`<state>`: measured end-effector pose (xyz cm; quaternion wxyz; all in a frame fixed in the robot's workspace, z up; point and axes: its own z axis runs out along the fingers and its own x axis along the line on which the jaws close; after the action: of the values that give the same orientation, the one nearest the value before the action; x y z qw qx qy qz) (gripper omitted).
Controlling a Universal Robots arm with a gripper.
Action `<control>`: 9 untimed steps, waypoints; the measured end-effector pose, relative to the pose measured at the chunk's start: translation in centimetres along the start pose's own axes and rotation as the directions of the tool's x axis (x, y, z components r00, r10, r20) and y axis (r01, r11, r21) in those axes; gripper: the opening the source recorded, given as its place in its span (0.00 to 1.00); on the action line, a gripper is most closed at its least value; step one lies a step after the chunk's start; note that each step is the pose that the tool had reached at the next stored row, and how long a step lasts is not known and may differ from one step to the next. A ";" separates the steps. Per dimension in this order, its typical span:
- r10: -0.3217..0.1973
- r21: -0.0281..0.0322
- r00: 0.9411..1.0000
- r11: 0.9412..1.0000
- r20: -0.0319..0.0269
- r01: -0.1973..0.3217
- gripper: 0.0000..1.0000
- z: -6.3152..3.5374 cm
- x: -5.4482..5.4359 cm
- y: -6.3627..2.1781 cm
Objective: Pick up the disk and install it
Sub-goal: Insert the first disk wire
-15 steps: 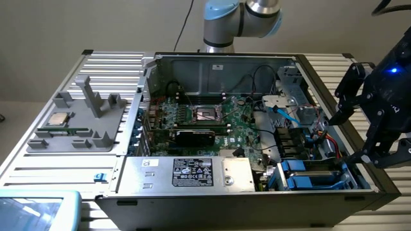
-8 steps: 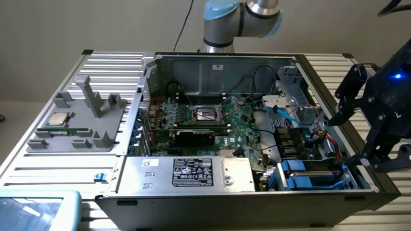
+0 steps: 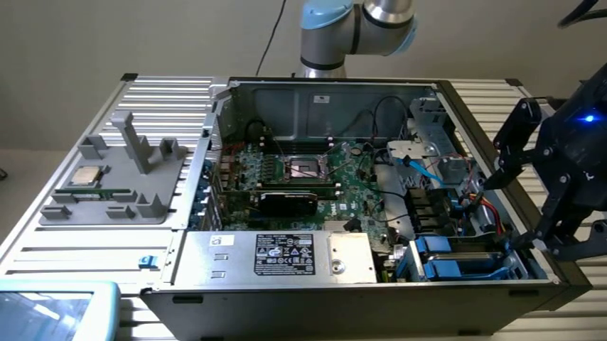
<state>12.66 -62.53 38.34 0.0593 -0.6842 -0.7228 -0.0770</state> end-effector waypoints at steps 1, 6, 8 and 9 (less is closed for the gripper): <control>-0.009 0.001 1.000 1.000 0.000 0.009 0.72 -0.01 -0.1 -0.02; -0.071 0.009 0.997 0.997 -0.002 0.071 0.72 -0.05 -0.2 -0.08; -0.101 0.014 0.995 0.995 -0.004 0.102 0.72 -0.03 -0.3 -0.08; -0.118 0.017 0.993 0.993 -0.004 0.118 0.72 -0.02 -0.3 -0.08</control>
<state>12.59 -62.81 38.31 0.0617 -0.6396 -0.7625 -0.0753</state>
